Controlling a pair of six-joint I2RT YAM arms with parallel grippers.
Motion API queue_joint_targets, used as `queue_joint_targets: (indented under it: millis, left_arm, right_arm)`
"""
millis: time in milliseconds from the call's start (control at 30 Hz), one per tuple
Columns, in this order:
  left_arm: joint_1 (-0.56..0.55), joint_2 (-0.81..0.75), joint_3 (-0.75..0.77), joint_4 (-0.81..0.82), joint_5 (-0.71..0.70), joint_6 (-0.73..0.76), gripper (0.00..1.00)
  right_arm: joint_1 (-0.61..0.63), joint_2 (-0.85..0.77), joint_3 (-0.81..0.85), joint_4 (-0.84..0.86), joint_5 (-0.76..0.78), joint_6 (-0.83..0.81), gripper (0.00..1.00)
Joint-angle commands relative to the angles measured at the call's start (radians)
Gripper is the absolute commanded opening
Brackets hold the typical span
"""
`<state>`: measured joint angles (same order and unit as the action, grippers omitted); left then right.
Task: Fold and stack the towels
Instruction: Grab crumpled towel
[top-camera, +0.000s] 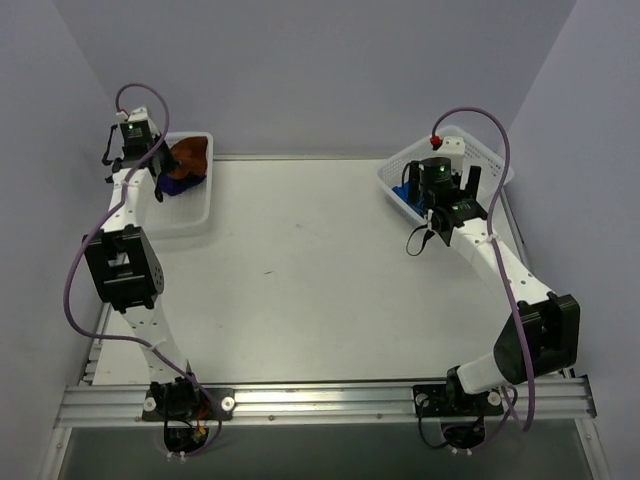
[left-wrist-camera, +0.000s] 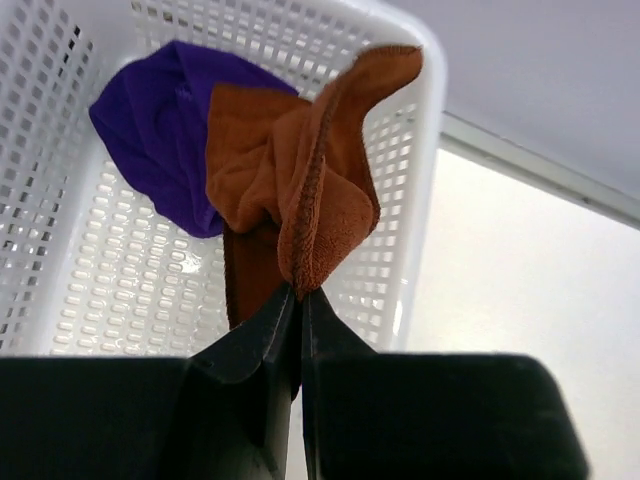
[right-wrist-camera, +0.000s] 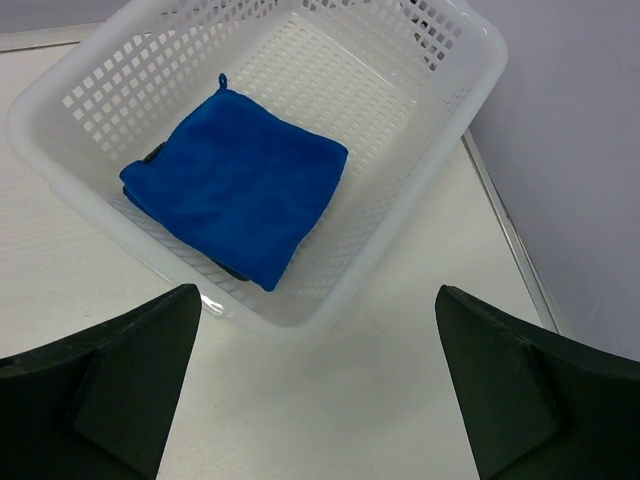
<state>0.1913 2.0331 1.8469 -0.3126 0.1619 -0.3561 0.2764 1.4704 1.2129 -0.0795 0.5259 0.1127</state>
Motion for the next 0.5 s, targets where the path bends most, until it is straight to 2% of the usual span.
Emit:
queue_joint_targets:
  millis: [0, 267, 367, 467]
  left_arm:
    - [0.007, -0.134, -0.024, 0.053, 0.036, -0.015, 0.02]
    - [-0.032, -0.402, -0.041, 0.056, 0.183, -0.090, 0.02]
    - [-0.119, -0.518, -0.043, 0.056, 0.215, -0.101, 0.02]
    - [-0.274, -0.641, -0.064, 0.047, 0.185, -0.109, 0.02]
  right_arm:
    - [0.000, -0.073, -0.013, 0.000, -0.004, 0.030, 1.00]
    - [0.000, -0.238, -0.104, 0.009, -0.072, 0.099, 1.00]
    - [0.001, -0.326, -0.156, 0.007, -0.148, 0.130, 1.00]
    - [0.004, -0.425, -0.219, 0.001, -0.202, 0.145, 1.00]
